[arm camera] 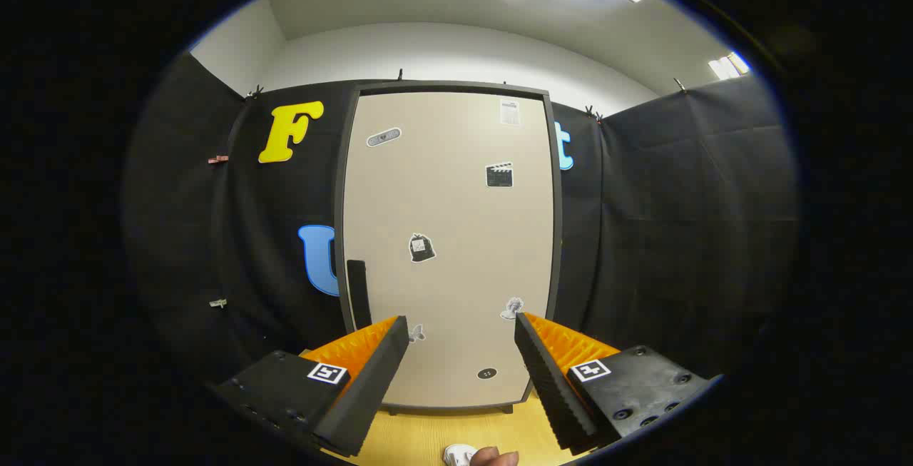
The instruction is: Open the shoe cabinet door, grab the shoes and put them into the shoe cabinet, then close the shoe cabinet door.
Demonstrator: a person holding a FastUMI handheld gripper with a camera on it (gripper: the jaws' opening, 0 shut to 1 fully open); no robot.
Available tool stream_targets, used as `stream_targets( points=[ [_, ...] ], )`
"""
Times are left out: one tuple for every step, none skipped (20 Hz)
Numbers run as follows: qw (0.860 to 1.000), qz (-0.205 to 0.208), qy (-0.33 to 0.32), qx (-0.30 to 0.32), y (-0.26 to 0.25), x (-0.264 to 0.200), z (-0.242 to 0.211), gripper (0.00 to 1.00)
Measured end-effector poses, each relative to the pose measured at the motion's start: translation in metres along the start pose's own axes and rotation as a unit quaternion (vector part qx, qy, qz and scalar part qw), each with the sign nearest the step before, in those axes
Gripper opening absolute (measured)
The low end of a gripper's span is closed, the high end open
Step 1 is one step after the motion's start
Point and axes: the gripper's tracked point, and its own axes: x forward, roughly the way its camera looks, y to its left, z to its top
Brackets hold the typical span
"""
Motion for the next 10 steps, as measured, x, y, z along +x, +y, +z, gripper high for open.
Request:
stream_targets(
  points=[
    [1.000, 0.000, 0.000, 0.001, 0.000, -0.001, 0.000, 0.97],
    [1.000, 0.002, 0.000, 0.002, 0.001, -0.001, 0.000, 0.97],
    [1.000, 0.003, -0.001, 0.003, 0.002, -0.003, 0.000, 0.97],
    [1.000, 0.005, -0.002, 0.002, 0.004, -0.004, 0.001, 0.97],
    [1.000, 0.005, -0.004, 0.000, 0.004, -0.005, 0.002, 0.97],
    [1.000, 0.005, -0.006, -0.003, 0.005, -0.006, 0.003, 0.97],
    [1.000, 0.006, -0.008, -0.004, 0.007, -0.006, 0.003, 0.98],
    [1.000, 0.009, -0.007, -0.002, 0.011, -0.005, 0.003, 0.97],
    [1.000, 0.016, -0.005, 0.001, 0.017, -0.004, 0.002, 0.97],
    [1.000, 0.024, -0.003, 0.007, 0.025, -0.001, 0.002, 0.97]
  ],
)
